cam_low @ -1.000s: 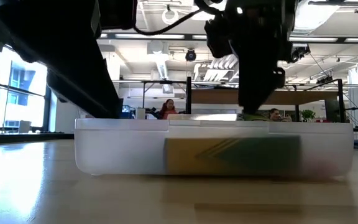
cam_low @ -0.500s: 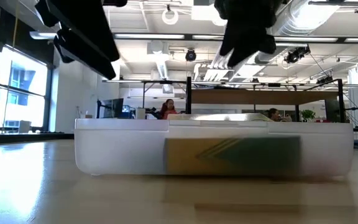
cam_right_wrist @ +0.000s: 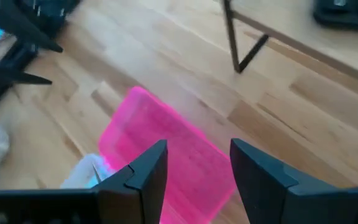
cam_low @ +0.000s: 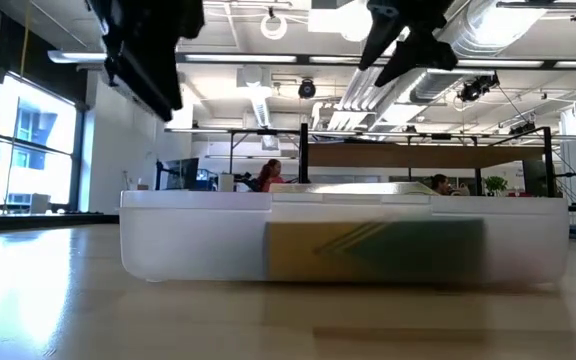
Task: Pack school essentials
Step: Close the supply box
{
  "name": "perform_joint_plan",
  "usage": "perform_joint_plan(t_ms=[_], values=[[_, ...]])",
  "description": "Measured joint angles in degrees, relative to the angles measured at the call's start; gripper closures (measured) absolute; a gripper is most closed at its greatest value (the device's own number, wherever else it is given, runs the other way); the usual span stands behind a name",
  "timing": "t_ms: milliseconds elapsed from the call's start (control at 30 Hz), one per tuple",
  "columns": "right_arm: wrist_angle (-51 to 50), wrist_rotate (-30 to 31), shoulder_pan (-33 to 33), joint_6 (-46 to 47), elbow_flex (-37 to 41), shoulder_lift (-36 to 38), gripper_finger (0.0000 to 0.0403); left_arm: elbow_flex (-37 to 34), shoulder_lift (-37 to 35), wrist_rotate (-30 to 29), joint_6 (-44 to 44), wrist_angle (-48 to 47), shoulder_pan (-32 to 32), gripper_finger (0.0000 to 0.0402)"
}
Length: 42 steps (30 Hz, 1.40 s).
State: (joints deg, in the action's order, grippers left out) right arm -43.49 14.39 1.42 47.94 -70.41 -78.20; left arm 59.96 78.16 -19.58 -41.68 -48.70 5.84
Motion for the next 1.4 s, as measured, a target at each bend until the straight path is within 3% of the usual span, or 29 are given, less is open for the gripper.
perform_joint_plan(t_ms=[200,433,833,1400], values=[[-4.99,0.09,-1.55,8.36,-0.02,-1.23,0.0238,-0.72,-0.34,7.50,8.02,-1.29,-9.02,0.0190],[-8.40,-1.37,-0.77,14.28,0.04,-5.70,0.0238,-6.62,-0.04,18.12,14.22,7.72,-15.22,0.0190],[-8.49,-3.74,2.84,23.11,0.00,-15.96,0.0238,-7.93,-0.08,18.02,21.11,8.48,-16.39,0.0190],[-6.84,-2.20,3.98,30.03,0.00,-24.88,0.0238,-7.93,-0.08,17.86,20.88,8.58,-16.39,0.0190]])
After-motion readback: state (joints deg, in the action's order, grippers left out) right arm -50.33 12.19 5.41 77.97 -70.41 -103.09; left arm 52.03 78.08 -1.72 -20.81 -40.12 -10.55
